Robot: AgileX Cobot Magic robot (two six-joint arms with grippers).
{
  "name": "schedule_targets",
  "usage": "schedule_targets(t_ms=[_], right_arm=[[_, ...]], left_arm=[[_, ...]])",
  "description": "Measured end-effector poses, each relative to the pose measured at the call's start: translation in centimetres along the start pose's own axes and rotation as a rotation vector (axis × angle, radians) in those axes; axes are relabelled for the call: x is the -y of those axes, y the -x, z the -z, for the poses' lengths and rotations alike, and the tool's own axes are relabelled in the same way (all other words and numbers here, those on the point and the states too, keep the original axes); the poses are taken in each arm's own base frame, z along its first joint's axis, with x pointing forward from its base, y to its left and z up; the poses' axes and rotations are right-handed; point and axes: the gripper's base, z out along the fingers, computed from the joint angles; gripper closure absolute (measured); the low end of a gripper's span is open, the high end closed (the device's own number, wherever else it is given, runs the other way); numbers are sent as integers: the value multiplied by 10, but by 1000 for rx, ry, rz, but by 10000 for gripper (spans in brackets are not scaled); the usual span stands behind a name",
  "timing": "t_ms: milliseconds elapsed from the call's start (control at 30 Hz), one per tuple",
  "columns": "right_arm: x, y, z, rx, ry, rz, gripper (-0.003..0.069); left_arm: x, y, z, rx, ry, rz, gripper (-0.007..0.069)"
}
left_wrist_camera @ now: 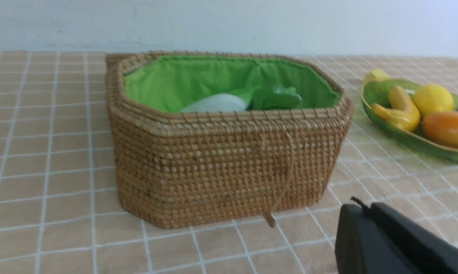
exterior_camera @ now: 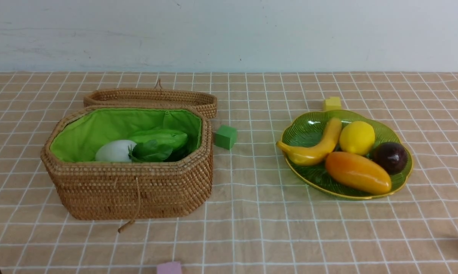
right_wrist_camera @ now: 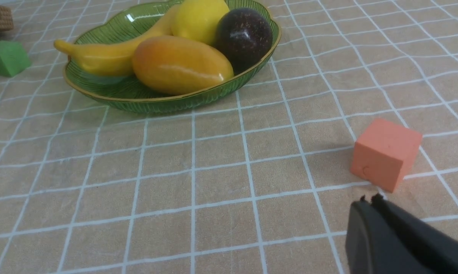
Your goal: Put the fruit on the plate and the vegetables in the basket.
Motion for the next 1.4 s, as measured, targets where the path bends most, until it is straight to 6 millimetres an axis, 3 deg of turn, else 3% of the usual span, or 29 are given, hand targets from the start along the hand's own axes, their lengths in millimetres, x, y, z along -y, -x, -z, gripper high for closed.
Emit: schedule_targets(t_ms=[133, 267, 567, 800, 1400], right_arm=[[0, 0, 0, 0, 0, 0, 666], [0, 0, 0, 0, 0, 0, 663], [0, 0, 0, 0, 1, -3, 655], [0, 0, 0, 0, 1, -3, 648], [0, 0, 0, 1, 1, -3, 632]], left_arm=[[-1, -4, -3, 76, 112, -35, 638], [-7, -21, -10, 126, 204, -5, 638], [-13, -64, -14, -143, 273, 194, 638], [-14, -65, -13, -146, 283, 292, 638], [-14, -65, -13, -144, 287, 301, 638]])
